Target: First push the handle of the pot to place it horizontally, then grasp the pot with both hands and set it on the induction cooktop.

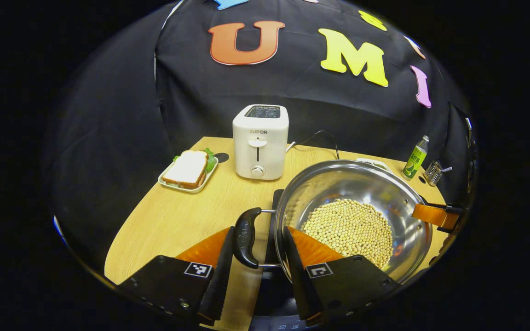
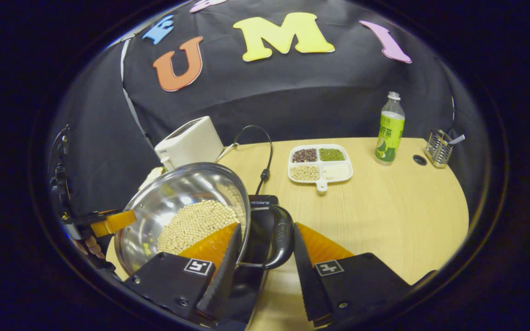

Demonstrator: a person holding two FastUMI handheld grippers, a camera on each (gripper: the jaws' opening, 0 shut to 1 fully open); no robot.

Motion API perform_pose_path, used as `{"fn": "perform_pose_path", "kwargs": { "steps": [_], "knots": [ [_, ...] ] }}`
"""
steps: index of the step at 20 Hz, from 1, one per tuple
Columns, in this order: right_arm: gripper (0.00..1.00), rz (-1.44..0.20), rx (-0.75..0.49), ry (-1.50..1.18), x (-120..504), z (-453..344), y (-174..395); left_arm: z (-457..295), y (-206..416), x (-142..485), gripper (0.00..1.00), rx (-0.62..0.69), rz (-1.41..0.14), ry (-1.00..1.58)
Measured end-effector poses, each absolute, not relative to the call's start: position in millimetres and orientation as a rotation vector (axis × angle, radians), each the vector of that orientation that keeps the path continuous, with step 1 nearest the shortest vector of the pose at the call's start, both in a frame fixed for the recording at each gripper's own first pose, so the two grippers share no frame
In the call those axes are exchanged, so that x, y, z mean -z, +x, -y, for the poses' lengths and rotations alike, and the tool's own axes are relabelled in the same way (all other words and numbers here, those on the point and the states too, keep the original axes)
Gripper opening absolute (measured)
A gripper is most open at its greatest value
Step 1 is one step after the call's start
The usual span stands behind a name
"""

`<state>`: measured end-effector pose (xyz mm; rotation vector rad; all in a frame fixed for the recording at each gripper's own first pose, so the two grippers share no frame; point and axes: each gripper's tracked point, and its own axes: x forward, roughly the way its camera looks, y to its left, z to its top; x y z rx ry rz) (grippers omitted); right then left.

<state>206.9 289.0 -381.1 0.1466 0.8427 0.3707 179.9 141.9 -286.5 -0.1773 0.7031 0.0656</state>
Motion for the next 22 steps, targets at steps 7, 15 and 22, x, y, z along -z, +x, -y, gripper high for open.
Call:
{"fn": "perform_pose_path", "kwargs": {
  "steps": [7, 15, 22],
  "knots": [
    [0.79, -0.845, -0.455, 0.167, 375.5, -292.4, 197.6, -139.0, 168.2, 297.0, 0.69, -0.054, -0.740, -0.218],
    [0.91, -0.767, -0.469, 0.169, 339.8, -278.0, 172.5, -139.9, 146.8, 270.0, 0.87, -0.035, -0.691, -0.215],
    [0.91, -0.711, -0.418, 0.134, 312.3, -250.0, 137.7, -138.0, 119.4, 227.4, 0.94, -0.045, -0.620, -0.199]
  ]
}}
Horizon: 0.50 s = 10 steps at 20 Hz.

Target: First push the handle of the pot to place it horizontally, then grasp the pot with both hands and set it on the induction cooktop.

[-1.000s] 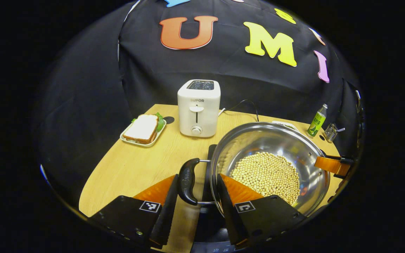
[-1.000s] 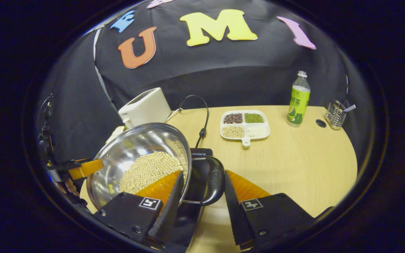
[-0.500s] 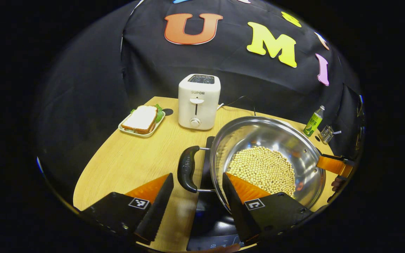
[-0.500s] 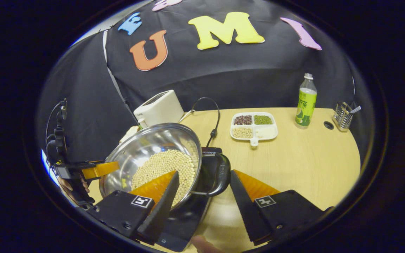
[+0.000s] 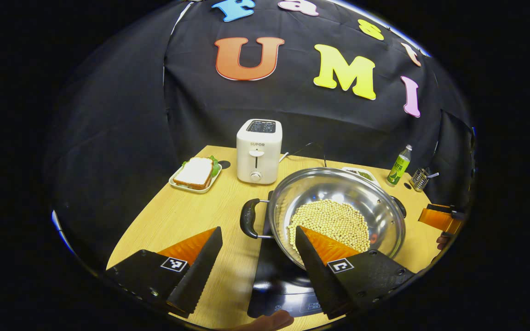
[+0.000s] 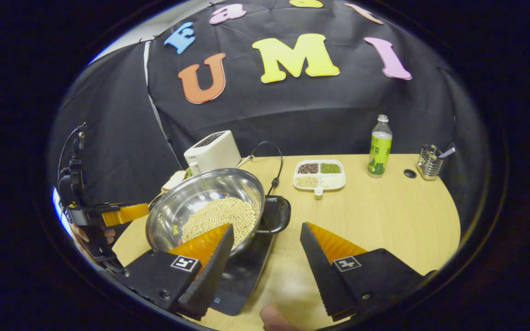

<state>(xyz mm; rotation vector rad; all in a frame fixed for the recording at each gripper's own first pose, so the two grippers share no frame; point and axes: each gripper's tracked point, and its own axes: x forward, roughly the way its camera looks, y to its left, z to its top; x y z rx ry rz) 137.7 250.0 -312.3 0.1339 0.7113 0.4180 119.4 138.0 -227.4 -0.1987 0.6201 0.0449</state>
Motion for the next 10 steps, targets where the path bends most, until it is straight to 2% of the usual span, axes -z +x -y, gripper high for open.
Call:
{"fn": "perform_pose_path", "kwargs": {
  "steps": [5, 10],
  "knots": [
    [0.92, -0.669, -0.374, 0.145, 291.8, -228.2, 117.5, -120.1, 97.0, 192.2, 0.95, -0.018, -0.543, -0.207],
    [0.92, -0.549, -0.294, 0.120, 258.5, -192.4, 98.7, -100.0, 75.0, 154.2, 0.95, 0.006, -0.445, -0.185]
  ]
}}
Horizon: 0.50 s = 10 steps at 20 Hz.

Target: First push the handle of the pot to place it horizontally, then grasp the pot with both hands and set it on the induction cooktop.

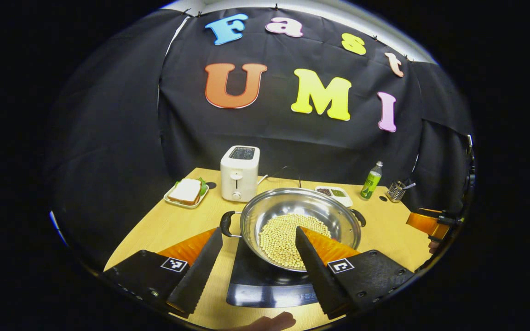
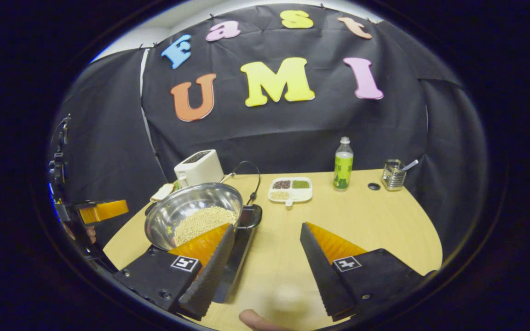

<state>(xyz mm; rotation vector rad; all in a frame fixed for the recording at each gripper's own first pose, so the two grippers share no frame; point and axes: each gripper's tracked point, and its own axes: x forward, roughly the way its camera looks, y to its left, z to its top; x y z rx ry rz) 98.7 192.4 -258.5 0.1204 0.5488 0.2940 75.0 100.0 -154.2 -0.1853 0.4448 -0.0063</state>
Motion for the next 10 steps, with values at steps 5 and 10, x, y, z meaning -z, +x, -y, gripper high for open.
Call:
{"fn": "perform_pose_path", "kwargs": {
  "steps": [5, 10],
  "knots": [
    [0.91, -0.456, -0.239, 0.140, 228.1, -159.0, 69.8, -83.1, 50.0, 109.1, 0.95, -0.013, -0.324, -0.141],
    [0.92, -0.359, -0.180, 0.148, 194.1, -120.2, 42.3, -72.4, 21.0, 69.6, 0.94, -0.047, -0.216, -0.091]
  ]
}}
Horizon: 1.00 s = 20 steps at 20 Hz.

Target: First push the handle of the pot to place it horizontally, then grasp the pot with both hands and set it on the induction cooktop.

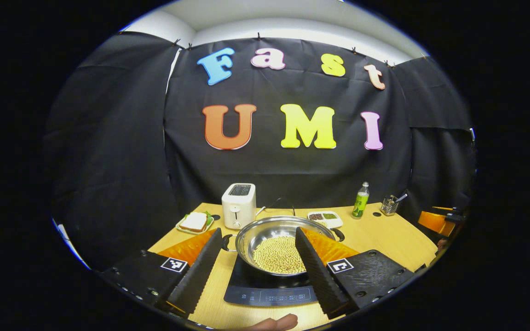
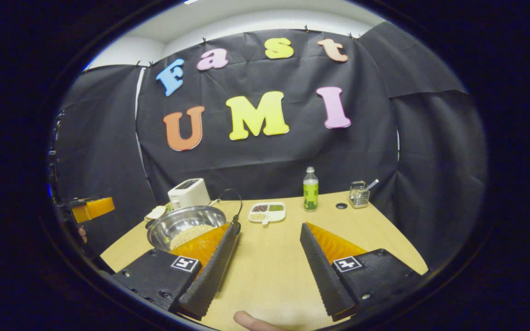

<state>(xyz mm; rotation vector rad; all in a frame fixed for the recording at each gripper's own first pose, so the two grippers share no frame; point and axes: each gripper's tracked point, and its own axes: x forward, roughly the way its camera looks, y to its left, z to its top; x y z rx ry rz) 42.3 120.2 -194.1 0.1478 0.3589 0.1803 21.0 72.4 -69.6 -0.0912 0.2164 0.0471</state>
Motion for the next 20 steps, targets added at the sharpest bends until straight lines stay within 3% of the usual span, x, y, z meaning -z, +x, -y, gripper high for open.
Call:
{"fn": "perform_pose_path", "kwargs": {
  "steps": [15, 20],
  "knots": [
    [0.91, -0.089, 0.037, 0.032, 99.8, -7.3, -35.5, -25.2, -58.1, -9.6, 0.94, -0.091, 0.068, 0.018],
    [0.91, -0.058, 0.060, 0.026, 87.7, 0.8, -45.2, -8.7, -70.5, 1.6, 0.95, -0.098, 0.012, 0.053]
  ]
}}
